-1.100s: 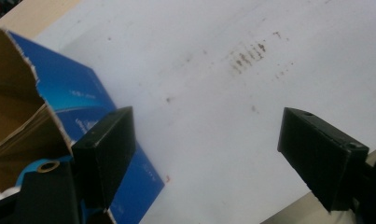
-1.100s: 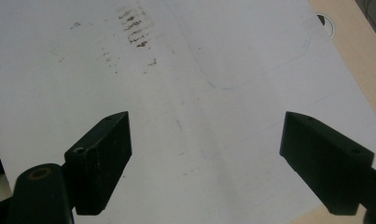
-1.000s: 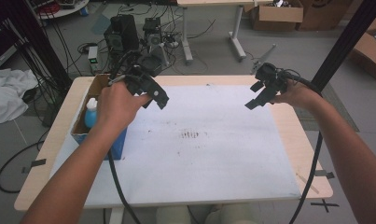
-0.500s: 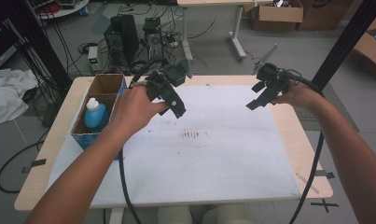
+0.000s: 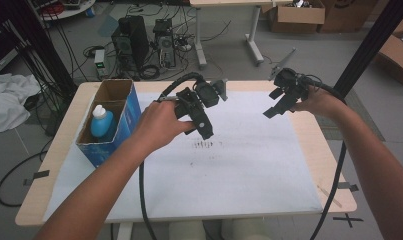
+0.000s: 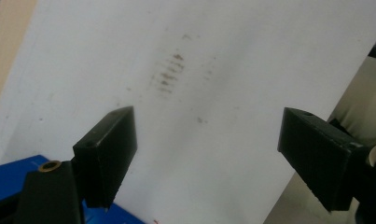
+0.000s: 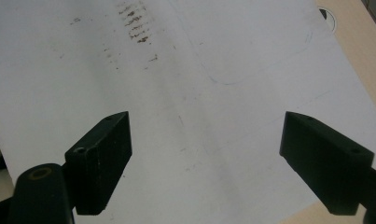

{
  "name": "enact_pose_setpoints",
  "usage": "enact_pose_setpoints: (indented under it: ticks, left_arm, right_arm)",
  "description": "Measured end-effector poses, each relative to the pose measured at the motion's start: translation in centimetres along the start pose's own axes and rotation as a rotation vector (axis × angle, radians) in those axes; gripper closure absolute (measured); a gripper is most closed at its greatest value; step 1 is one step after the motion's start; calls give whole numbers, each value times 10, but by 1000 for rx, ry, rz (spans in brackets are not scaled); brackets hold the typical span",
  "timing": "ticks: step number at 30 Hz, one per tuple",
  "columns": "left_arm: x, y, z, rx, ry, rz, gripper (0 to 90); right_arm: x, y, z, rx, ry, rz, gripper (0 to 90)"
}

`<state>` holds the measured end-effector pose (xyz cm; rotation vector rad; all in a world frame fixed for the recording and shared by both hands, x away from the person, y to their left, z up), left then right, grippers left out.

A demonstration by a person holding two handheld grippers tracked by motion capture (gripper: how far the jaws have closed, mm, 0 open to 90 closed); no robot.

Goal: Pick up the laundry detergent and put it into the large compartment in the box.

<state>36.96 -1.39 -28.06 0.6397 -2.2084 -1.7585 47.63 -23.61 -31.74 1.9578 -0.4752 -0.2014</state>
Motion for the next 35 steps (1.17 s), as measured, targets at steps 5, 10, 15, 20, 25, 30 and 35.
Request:
enact_pose_setpoints:
  ticks: [5,10,15,20,25,30,35]
  left_arm:
    - [6,-8,-3,-15,-32,4,205]
    - [12,-14,-6,-32,-69,12,205]
    - [15,-17,-9,-31,-74,18,207]
    - [13,-18,-9,-35,-71,18,207]
    - [11,-18,-9,-33,-66,20,207]
    - [10,-17,-8,-34,-68,23,207]
    - [9,-17,-8,-32,-65,26,207]
  right_arm:
    - [1,0,0,-1,1,1,169]
    - [2,0,1,-2,-3,4,168]
    - [2,1,2,-4,-4,4,168]
    - [2,0,2,-5,-3,5,168]
    - [2,-1,1,-3,1,4,169]
    - [2,-1,1,-5,0,4,168]
    - [2,-1,1,-6,-1,4,169]
Point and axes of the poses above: each handheld gripper's, and its own axes: y roughly backward along the jaws, z roughly out of its underside, x roughly to its right, the point moved 8 cm from there along -y, roughly forward along the jaws, and after that the axes turned 3 degrees about z, right-handed, at the moved point
